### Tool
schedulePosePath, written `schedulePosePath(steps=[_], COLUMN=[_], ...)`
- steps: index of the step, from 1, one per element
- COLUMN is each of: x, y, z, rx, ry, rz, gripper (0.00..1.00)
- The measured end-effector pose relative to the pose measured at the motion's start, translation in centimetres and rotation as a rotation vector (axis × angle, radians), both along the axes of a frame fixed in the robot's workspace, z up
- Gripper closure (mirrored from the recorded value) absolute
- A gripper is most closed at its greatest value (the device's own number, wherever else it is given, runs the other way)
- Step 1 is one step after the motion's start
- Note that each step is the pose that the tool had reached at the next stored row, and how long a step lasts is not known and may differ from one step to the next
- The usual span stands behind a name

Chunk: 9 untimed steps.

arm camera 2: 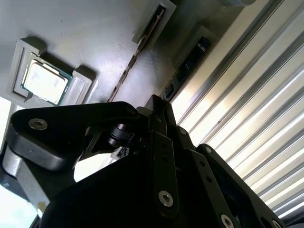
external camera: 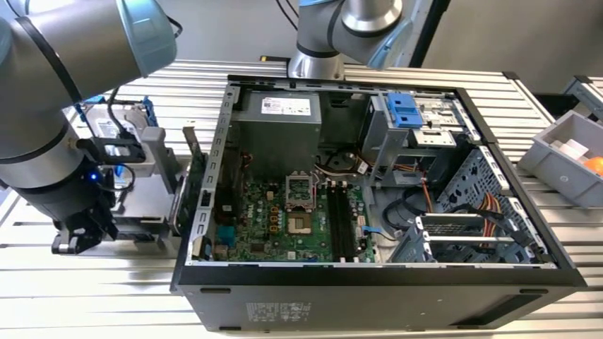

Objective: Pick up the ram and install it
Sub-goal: 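Pick up the ram and move it above insertion slot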

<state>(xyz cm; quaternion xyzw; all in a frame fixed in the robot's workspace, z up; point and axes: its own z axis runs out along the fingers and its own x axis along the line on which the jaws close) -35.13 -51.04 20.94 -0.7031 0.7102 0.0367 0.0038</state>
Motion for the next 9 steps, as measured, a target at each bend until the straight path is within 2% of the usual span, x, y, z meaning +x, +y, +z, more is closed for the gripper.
schedulePosePath(steps=[9], x=[0.00], y=[0.00], z=[0.42], rx=[0.0000], ry=[0.0000], rz=[0.000], gripper=[1.00])
